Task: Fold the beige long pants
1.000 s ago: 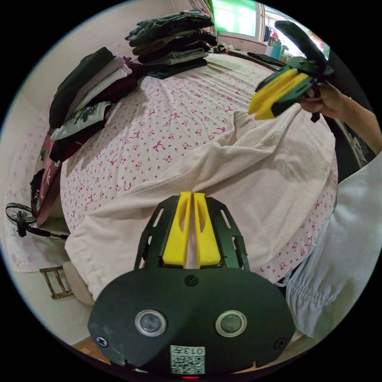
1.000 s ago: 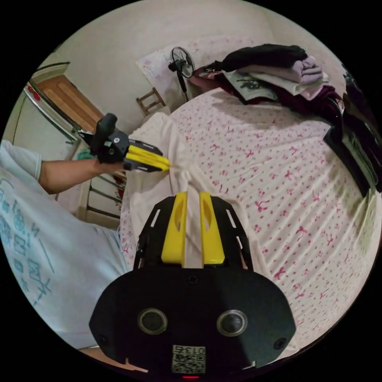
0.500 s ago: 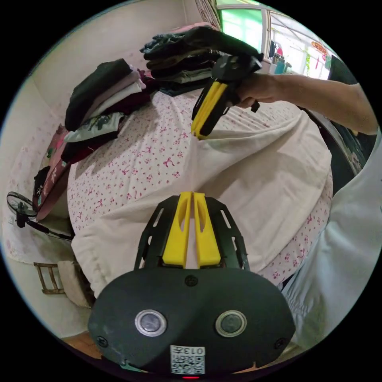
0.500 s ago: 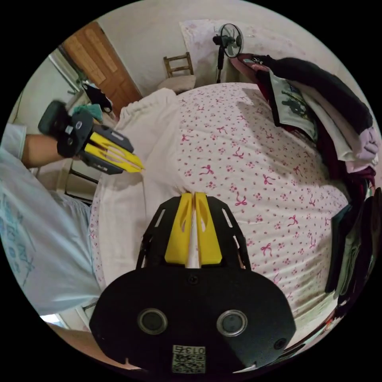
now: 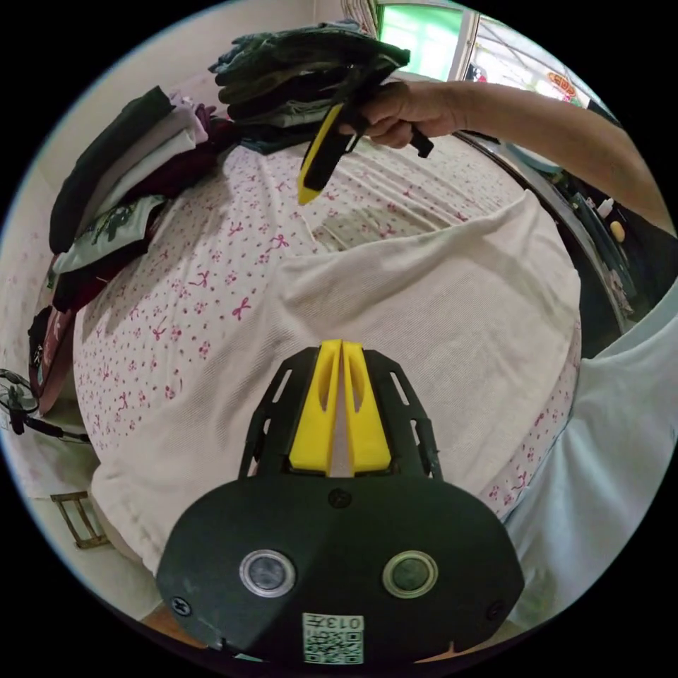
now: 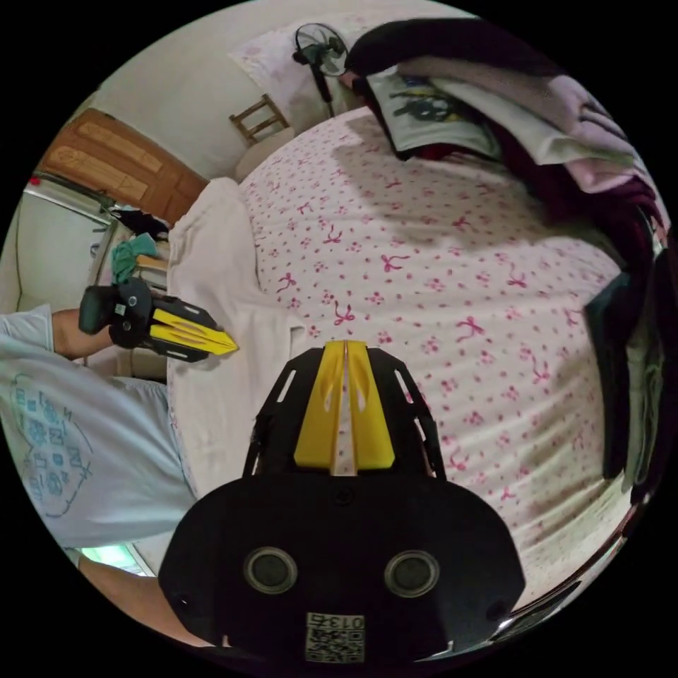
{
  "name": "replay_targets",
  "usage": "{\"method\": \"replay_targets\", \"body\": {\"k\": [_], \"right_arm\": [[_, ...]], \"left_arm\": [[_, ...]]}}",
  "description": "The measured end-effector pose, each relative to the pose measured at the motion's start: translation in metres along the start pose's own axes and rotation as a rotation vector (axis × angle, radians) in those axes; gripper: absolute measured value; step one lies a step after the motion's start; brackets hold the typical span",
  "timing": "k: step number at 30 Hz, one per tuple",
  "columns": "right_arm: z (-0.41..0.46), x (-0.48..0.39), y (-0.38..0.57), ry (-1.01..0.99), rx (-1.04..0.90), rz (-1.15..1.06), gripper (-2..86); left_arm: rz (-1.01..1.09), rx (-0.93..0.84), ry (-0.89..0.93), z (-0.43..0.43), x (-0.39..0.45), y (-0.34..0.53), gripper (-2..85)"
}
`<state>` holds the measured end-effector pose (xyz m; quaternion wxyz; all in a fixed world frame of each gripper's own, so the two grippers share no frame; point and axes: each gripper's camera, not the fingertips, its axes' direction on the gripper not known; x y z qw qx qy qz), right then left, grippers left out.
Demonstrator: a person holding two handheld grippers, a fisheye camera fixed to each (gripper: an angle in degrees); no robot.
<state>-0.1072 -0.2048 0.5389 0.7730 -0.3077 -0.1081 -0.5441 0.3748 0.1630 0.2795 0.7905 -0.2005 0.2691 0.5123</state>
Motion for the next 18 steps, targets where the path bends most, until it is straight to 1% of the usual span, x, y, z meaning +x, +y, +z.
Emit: {"method": "replay_targets", "body": {"k": [3, 5, 7, 9, 10, 11, 13, 14, 16, 18], "right_arm": [[-0.008, -0.02, 0.031, 0.002, 0.042, -0.039, 0.3], [0.008, -0.046, 0.052, -0.036, 0.019, -0.1, 0.3], [0.027, -0.061, 0.065, -0.042, -0.005, -0.095, 0.2], [0.052, -0.065, 0.078, 0.027, -0.074, -0.044, 0.2], [0.066, -0.065, 0.089, 0.104, -0.115, -0.005, 0.1], [0.064, -0.063, 0.104, 0.112, -0.019, 0.055, 0.2], [0.058, -0.058, 0.131, 0.205, 0.02, 0.17, 0.2], [0.046, -0.061, 0.155, 0.216, 0.108, 0.215, 0.2], [0.035, -0.067, 0.193, 0.205, 0.202, 0.288, 0.3], [0.038, -0.078, 0.228, 0.22, 0.235, 0.33, 0.3]], "left_arm": [[0.011, 0.055, -0.02, -0.005, -0.001, -0.011, -0.3], [0.018, 0.062, -0.026, 0.0, -0.003, -0.022, -0.3], [0.003, 0.054, -0.047, 0.012, -0.01, -0.034, -0.3], [-0.012, 0.002, -0.051, 0.027, -0.019, -0.041, -0.3], [-0.008, 0.014, -0.044, 0.031, -0.024, -0.041, -0.3], [-0.02, 0.013, -0.036, 0.032, -0.028, -0.04, -0.3], [-0.072, -0.002, 0.003, 0.029, -0.038, -0.039, -0.3], [-0.069, 0.013, -0.006, 0.025, -0.037, -0.038, -0.3], [-0.039, 0.073, 0.012, 0.015, -0.029, -0.035, -0.3], [-0.009, 0.088, 0.03, 0.017, -0.02, -0.041, -0.3]]}}
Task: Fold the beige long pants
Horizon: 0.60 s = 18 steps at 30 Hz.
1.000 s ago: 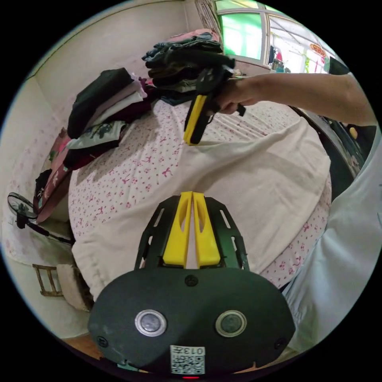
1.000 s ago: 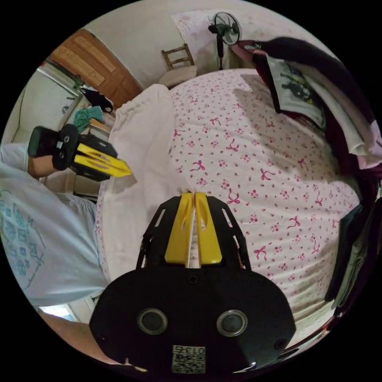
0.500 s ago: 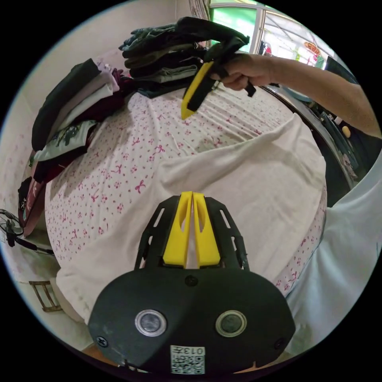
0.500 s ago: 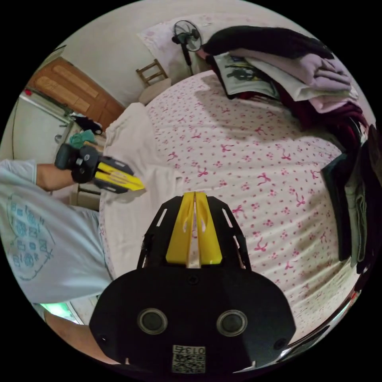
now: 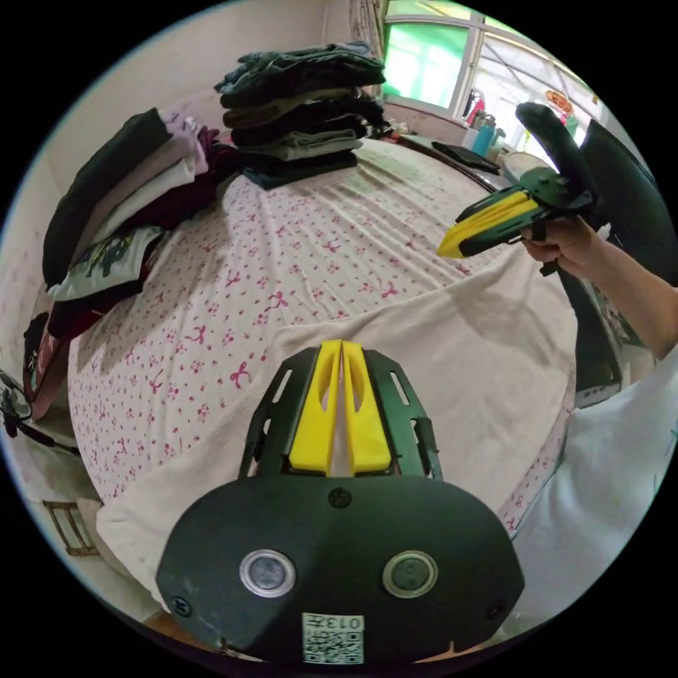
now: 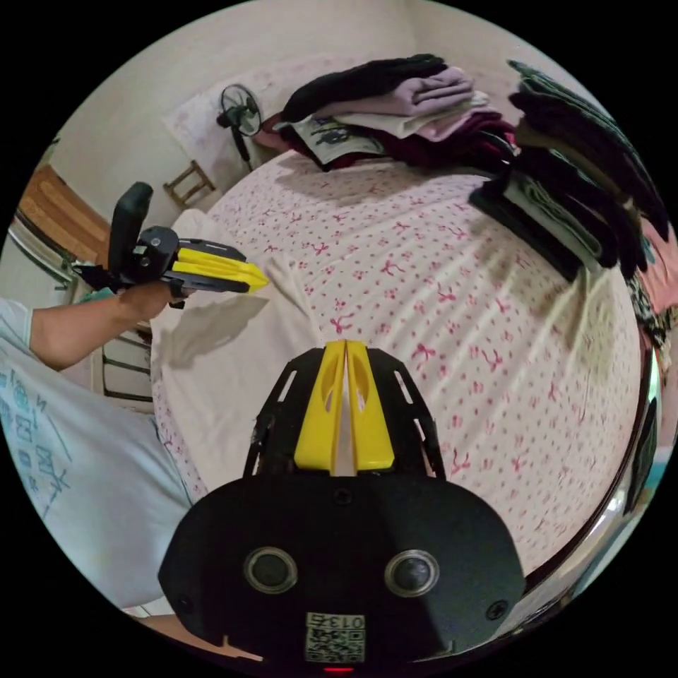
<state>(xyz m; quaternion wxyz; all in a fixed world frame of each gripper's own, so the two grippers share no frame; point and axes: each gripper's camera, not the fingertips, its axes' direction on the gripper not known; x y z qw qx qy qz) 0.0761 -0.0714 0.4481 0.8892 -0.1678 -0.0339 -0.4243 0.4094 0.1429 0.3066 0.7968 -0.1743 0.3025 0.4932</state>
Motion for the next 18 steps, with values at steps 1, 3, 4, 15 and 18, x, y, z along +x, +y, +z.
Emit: {"method": "replay_targets", "body": {"k": [1, 3, 4, 15, 18], "right_arm": [[0.004, -0.002, 0.022, 0.024, -0.011, 0.015, 0.2], [0.019, -0.005, 0.05, 0.052, -0.067, 0.024, 0.2], [0.03, -0.004, 0.066, 0.069, -0.114, 0.034, 0.2], [0.002, 0.024, 0.265, 0.286, 0.066, 0.272, 0.4], [0.008, 0.044, 0.325, 0.228, 0.053, 0.367, 0.5]], "left_arm": [[0.02, -0.01, 0.007, 0.008, 0.006, -0.006, -0.2], [0.039, -0.067, 0.012, 0.026, 0.013, -0.014, -0.2], [0.046, -0.109, -0.016, 0.038, 0.015, -0.016, -0.2], [0.205, -0.117, 0.015, 0.038, 0.065, -0.033, -0.2], [0.211, -0.136, -0.038, 0.051, 0.077, -0.041, -0.2]]}}
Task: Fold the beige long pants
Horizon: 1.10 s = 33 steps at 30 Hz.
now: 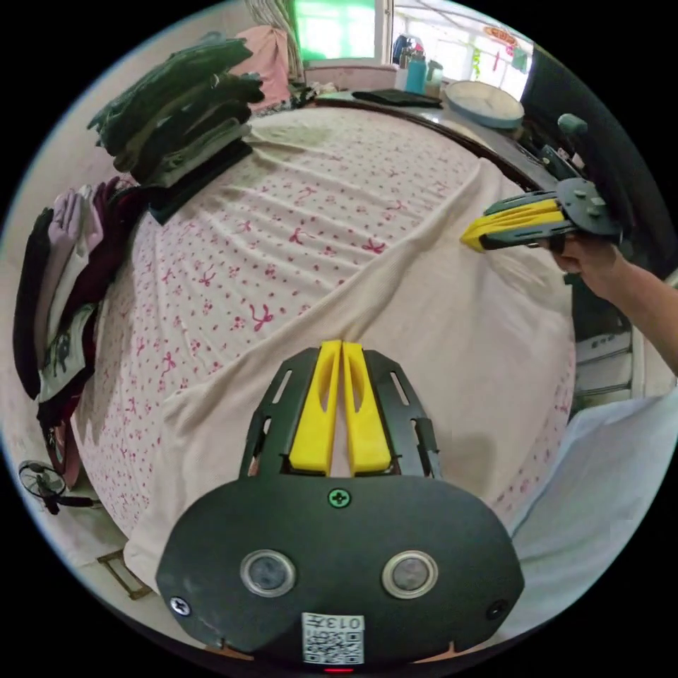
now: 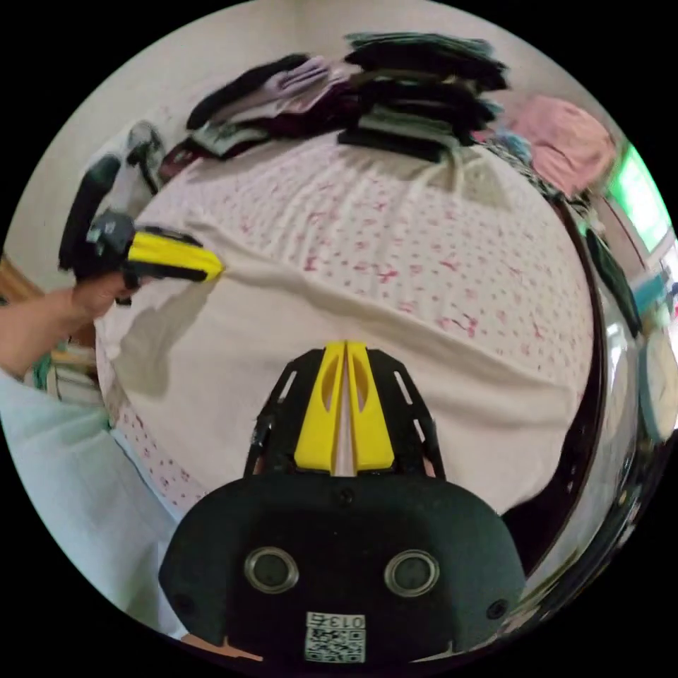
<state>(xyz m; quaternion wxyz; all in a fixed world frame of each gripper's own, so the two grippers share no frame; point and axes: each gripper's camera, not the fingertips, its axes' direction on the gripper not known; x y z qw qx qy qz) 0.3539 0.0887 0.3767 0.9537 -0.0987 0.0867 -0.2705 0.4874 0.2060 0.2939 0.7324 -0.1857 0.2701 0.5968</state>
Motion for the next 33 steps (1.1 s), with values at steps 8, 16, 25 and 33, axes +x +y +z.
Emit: {"method": "replay_targets", "body": {"k": [8, 16, 25, 33], "right_arm": [[-0.064, 0.132, 0.219, -0.106, 0.322, 0.545, 2.3], [0.02, 0.195, 0.447, -0.781, 0.787, 1.345, 12.1], [0.109, 0.228, 0.505, -1.144, 1.033, 1.487, 18.1], [0.115, 0.242, 0.503, -1.24, 1.195, 1.352, 8.7]], "left_arm": [[0.07, 0.095, 0.138, -0.037, -0.01, -0.058, 0.2], [0.26, 0.071, 0.424, -0.011, 0.032, -0.184, 6.2], [0.427, -0.096, 0.521, 0.028, 0.059, -0.273, 10.3], [0.451, -0.172, 0.561, 0.04, 0.059, -0.289, 5.4]]}}
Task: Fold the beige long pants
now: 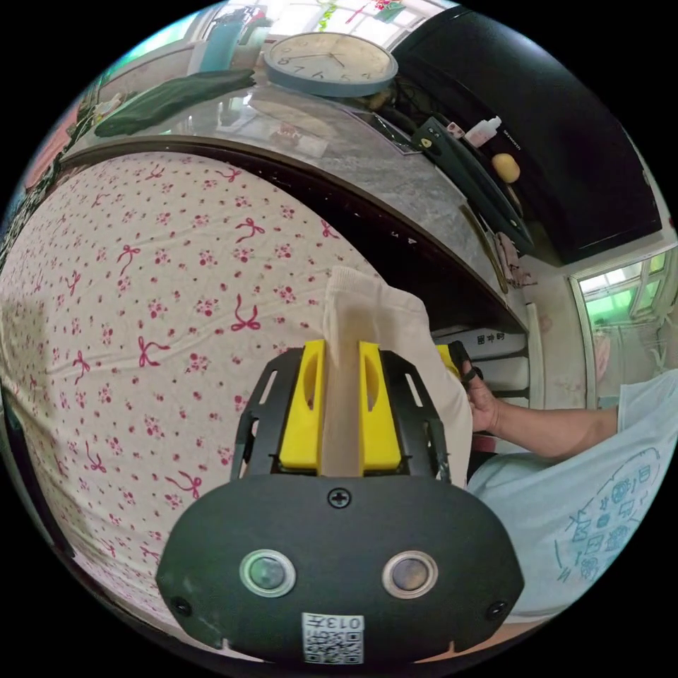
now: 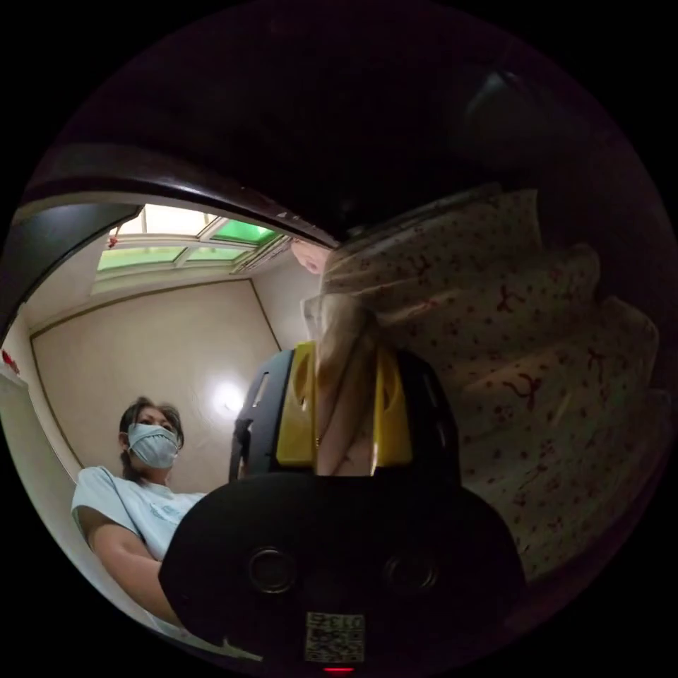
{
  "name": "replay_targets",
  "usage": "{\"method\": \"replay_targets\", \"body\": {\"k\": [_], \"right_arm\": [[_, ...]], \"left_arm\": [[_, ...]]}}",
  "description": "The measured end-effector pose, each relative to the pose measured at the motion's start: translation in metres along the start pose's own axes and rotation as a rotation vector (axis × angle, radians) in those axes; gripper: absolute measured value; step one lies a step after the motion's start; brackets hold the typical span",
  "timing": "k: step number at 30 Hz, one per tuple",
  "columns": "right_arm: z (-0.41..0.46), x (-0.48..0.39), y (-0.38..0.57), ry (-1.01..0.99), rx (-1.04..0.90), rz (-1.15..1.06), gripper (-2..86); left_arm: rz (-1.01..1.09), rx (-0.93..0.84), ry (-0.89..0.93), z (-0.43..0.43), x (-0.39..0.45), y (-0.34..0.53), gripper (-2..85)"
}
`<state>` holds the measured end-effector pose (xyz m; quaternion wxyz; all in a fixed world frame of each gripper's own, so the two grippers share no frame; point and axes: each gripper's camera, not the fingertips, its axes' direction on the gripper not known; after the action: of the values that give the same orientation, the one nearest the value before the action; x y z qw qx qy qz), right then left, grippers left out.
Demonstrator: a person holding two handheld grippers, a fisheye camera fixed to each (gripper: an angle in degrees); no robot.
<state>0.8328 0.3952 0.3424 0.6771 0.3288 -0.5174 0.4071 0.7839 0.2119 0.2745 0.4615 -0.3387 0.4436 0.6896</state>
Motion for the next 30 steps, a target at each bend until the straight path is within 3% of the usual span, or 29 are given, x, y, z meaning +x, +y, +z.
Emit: {"method": "replay_targets", "body": {"k": [2, 6, 9, 15, 19, 26, 30], "right_arm": [[0.0, -0.015, 0.004, 0.019, 0.007, -0.073, 4.0], [0.001, -0.048, 0.014, 0.095, -0.008, -0.153, 2.8], [0.019, -0.094, 0.026, 0.22, -0.135, -0.299, 3.1], [0.115, -0.196, 0.092, 0.463, -0.54, -0.716, 4.0], [0.211, -0.232, 0.185, 0.596, -0.869, -1.029, 4.2], [0.34, -0.193, 0.379, 0.699, -1.319, -1.443, 4.4], [0.38, -0.152, 0.46, 0.721, -1.502, -1.545, 4.6]], "left_arm": [[0.016, -0.01, 0.01, 0.001, 0.001, 0.001, 3.1], [0.025, 0.023, -0.023, -0.008, 0.008, 0.011, 1.5], [0.071, 0.096, -0.019, -0.029, 0.02, 0.027, 1.1], [0.084, 0.31, -0.044, -0.095, 0.039, 0.103, 0.8], [0.004, 0.387, -0.171, -0.132, 0.047, 0.194, 0.8], [-0.238, 0.376, -0.294, -0.138, 0.042, 0.335, 0.9], [-0.374, 0.366, -0.283, -0.121, 0.027, 0.392, 0.9]]}}
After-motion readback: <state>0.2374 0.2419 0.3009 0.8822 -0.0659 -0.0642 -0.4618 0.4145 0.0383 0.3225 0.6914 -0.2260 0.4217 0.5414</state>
